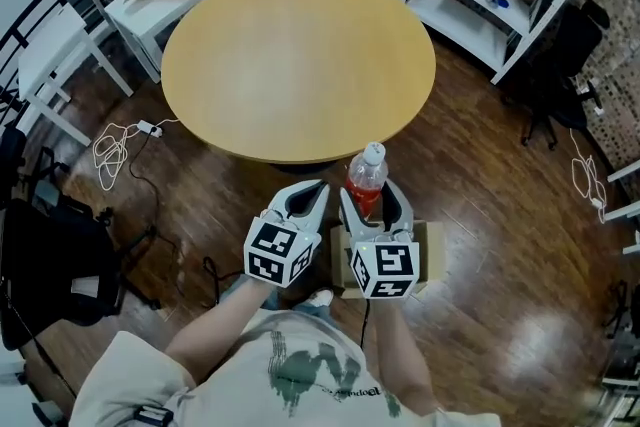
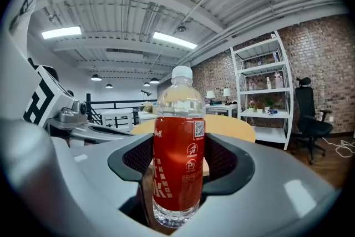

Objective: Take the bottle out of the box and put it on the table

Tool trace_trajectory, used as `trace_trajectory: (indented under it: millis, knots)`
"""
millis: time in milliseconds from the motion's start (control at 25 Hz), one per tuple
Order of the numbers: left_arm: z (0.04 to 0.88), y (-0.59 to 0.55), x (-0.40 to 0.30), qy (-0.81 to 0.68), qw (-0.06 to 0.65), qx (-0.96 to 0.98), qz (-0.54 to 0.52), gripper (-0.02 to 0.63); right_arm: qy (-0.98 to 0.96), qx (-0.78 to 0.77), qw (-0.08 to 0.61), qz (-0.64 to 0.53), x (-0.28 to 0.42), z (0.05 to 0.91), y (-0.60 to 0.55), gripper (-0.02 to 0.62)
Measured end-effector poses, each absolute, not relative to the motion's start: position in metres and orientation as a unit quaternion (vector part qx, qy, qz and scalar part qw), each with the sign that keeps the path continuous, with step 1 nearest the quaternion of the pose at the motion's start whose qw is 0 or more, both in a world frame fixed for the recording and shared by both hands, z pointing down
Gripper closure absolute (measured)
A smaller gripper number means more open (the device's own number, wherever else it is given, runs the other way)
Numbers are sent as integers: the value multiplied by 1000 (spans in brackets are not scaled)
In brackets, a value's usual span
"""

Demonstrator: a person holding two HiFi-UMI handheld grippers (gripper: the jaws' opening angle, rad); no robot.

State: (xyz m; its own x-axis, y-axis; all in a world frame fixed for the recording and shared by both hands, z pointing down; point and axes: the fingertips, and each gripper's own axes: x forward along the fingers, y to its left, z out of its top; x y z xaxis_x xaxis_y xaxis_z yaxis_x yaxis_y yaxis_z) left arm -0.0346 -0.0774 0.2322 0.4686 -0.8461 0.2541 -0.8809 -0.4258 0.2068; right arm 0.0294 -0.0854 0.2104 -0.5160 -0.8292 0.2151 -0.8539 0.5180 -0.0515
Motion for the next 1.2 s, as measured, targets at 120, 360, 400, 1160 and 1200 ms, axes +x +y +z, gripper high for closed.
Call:
trace_trajectory:
  millis: [120, 360, 400, 1160, 1200]
  knots:
    - [231, -92, -54, -521, 155, 838, 46, 609, -868, 485, 79, 73, 12, 212, -99, 313]
    - [232, -132, -99, -522, 153, 839, 33, 609, -862, 499, 71, 58, -35, 213, -141, 313]
    - [232, -142, -107, -520, 155, 840, 32, 609, -861, 501, 71, 58, -44, 213, -151, 313]
    - [256, -294, -265, -522, 169, 834, 49, 609, -853, 511, 77, 70, -210, 260, -328, 311]
    - [258, -299, -270, -521, 170, 835, 51, 609, -851, 515, 79, 71, -214, 264, -336, 311]
